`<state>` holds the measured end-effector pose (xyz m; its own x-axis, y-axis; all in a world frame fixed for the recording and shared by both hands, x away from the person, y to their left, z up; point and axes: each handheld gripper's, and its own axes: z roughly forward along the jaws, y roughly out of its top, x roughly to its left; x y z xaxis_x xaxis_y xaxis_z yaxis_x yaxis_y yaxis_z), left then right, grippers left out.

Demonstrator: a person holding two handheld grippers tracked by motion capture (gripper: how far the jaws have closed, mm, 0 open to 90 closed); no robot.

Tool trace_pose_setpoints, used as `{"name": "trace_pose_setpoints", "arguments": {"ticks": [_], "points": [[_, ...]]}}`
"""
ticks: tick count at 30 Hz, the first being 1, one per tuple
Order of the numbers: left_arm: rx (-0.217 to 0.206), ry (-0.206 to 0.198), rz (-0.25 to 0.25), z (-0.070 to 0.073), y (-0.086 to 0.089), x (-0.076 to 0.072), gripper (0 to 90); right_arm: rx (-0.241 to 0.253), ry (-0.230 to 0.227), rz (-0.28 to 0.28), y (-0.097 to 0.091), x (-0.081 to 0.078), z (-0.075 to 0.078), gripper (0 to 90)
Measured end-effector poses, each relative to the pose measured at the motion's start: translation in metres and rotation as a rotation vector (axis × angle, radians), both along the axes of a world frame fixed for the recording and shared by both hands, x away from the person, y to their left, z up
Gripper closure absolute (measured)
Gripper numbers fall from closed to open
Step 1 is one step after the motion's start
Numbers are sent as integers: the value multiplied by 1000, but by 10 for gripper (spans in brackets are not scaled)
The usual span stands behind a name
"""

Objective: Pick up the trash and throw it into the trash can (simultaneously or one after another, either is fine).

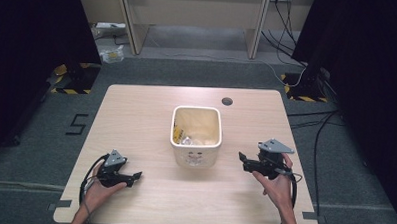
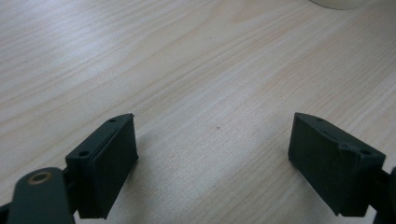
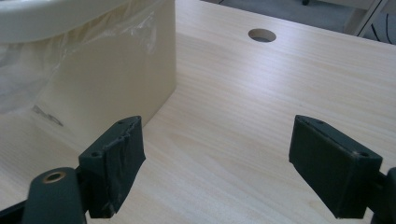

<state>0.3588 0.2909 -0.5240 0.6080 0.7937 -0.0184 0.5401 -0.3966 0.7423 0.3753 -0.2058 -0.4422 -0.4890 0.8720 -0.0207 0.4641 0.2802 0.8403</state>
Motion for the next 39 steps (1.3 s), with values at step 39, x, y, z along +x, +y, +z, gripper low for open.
{"name": "trace_pose_setpoints", "arguments": {"ticks": [39], "points": [[0, -1, 0, 0, 0, 0, 142, -55, 124, -14, -15, -33, -53, 176]]}}
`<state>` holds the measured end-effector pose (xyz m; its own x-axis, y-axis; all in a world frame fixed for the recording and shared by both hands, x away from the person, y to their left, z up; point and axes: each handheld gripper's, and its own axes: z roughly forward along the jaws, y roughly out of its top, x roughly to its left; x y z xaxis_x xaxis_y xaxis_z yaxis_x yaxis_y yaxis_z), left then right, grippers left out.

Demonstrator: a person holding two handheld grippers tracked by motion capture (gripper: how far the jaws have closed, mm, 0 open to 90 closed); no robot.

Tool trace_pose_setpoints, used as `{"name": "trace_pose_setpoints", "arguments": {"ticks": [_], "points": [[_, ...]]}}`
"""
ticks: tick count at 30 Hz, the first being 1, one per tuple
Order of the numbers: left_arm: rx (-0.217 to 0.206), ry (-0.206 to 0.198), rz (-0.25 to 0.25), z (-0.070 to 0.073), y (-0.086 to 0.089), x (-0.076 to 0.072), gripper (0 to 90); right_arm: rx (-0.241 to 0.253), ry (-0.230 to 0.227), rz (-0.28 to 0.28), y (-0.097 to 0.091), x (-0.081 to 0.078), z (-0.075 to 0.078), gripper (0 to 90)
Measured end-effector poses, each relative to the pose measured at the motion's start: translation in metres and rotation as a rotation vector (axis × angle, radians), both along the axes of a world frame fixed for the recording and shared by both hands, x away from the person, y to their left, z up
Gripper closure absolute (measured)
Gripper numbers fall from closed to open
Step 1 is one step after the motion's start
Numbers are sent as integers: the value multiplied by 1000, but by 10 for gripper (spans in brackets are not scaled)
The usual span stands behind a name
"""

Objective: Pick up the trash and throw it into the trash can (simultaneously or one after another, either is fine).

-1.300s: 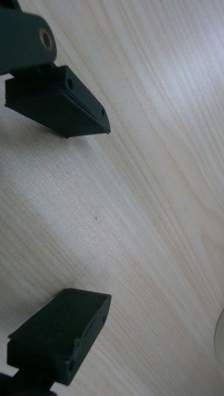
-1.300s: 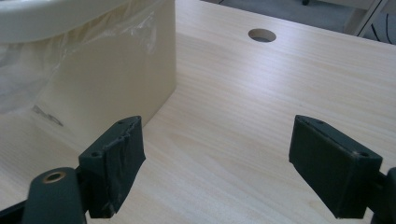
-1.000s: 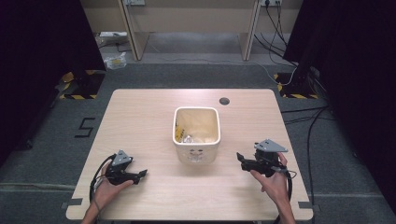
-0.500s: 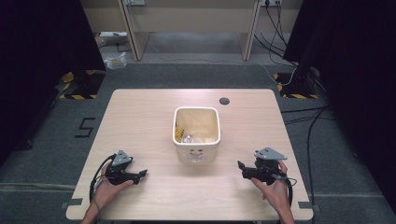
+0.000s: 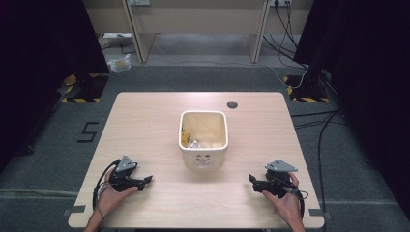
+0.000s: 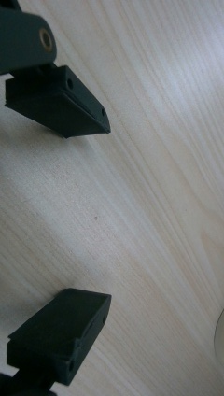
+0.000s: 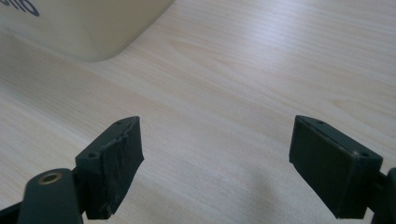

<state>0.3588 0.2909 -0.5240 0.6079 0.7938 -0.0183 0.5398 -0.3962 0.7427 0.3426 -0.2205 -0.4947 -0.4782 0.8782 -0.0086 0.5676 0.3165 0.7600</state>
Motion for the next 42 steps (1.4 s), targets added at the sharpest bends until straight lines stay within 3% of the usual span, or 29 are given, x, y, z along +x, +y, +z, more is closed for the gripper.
{"name": "trace_pose_setpoints", "arguments": {"ticks": [4, 7, 16, 18, 23, 42], "points": [[-1, -1, 0, 0, 0, 0, 142, -3, 11, -7, -2, -1, -4, 175], [1, 1, 0, 0, 0, 0, 142, -31, 10, -15, -3, -3, -6, 171], [0, 0, 0, 0, 0, 0, 143, -24, 46, -22, -6, -5, -16, 168], [0, 0, 0, 0, 0, 0, 143, -45, 52, -23, -6, -4, -18, 165], [0, 1, 0, 0, 0, 0, 142, -27, 48, -37, -7, -5, -21, 153], [1, 0, 0, 0, 0, 0, 143, -31, 45, -42, -7, -5, -22, 151]]}}
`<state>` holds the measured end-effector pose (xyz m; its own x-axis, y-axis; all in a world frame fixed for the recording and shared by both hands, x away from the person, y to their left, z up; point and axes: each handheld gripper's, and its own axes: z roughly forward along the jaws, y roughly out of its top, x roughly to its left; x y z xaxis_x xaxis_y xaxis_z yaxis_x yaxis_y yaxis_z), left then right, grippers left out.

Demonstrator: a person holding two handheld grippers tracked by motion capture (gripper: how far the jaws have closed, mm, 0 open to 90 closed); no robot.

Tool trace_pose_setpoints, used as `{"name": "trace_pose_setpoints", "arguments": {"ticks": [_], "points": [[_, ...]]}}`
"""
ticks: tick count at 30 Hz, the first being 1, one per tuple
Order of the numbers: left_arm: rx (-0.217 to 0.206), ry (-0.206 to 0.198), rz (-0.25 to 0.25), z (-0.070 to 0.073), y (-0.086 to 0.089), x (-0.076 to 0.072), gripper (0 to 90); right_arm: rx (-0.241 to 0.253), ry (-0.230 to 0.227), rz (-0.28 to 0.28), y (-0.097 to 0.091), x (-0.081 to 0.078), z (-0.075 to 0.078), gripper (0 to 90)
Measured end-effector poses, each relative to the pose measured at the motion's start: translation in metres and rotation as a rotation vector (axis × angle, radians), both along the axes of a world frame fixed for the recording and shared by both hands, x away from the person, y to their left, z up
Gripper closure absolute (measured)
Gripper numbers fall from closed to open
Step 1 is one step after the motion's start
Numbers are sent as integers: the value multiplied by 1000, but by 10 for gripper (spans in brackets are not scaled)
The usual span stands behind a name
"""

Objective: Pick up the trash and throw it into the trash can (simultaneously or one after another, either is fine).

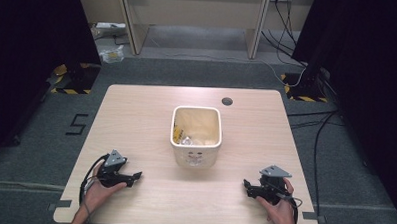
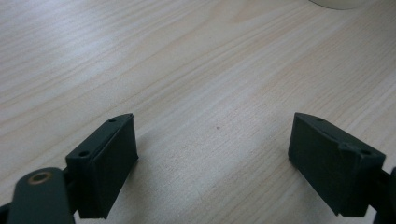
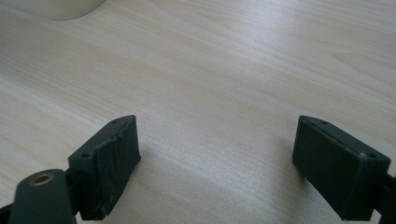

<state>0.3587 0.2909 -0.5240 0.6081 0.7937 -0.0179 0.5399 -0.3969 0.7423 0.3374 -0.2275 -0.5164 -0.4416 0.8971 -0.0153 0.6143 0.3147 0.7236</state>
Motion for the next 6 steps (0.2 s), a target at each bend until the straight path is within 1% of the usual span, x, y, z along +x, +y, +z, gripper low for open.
{"name": "trace_pose_setpoints", "arguments": {"ticks": [6], "points": [[0, 0, 0, 0, 0, 0, 142, 0, 0, 1, 0, 0, 0, 151]]}}
